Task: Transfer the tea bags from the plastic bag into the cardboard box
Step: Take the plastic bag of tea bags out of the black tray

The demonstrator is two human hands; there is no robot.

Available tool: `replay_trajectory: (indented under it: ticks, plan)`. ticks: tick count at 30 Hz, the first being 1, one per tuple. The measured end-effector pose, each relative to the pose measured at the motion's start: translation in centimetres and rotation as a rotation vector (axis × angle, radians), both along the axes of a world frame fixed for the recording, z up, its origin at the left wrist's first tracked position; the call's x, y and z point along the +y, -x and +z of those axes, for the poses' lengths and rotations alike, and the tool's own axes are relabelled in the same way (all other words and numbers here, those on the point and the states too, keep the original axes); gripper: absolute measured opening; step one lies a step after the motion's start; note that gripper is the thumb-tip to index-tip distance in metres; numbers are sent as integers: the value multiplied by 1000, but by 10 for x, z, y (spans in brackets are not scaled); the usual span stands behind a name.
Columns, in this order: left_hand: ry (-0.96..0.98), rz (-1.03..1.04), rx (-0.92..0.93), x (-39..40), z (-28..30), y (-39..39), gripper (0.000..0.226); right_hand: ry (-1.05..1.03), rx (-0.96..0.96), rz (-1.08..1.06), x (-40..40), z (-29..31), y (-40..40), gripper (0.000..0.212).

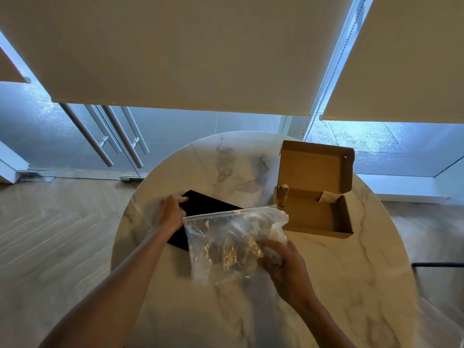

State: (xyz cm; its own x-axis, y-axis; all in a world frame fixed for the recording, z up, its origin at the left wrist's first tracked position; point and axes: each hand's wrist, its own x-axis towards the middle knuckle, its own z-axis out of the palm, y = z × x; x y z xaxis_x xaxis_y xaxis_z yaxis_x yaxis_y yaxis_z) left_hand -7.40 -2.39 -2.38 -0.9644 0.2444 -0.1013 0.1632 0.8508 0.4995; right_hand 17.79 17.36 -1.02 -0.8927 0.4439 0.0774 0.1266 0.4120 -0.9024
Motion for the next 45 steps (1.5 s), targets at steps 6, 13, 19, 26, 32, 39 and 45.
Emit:
replay_trajectory:
  ticks: [6, 13, 19, 26, 32, 39, 45]
  plan:
    - [49, -23, 66, 13, 3, 10, 46, 365, 14, -153, 4, 9, 7, 35]
    - [75, -6, 107, 37, 9, 28, 45, 381, 82, -225, 9, 38, 3, 32]
    - [111, 62, 131, 41, 13, 51, 45, 402, 145, -251, 20, 56, -4, 31]
    - [139, 91, 107, 44, 12, 73, 45, 556, 193, -285, 19, 53, -10, 69]
    - [139, 105, 106, 49, 13, 86, 40, 577, 230, -302, 12, 57, -8, 69]
    - [56, 139, 4, 43, 19, 105, 43, 592, 206, -224, -2, 38, 1, 25]
    - [-200, 113, 45, 33, 45, 84, 37, 545, 26, -237, -6, -20, 6, 46]
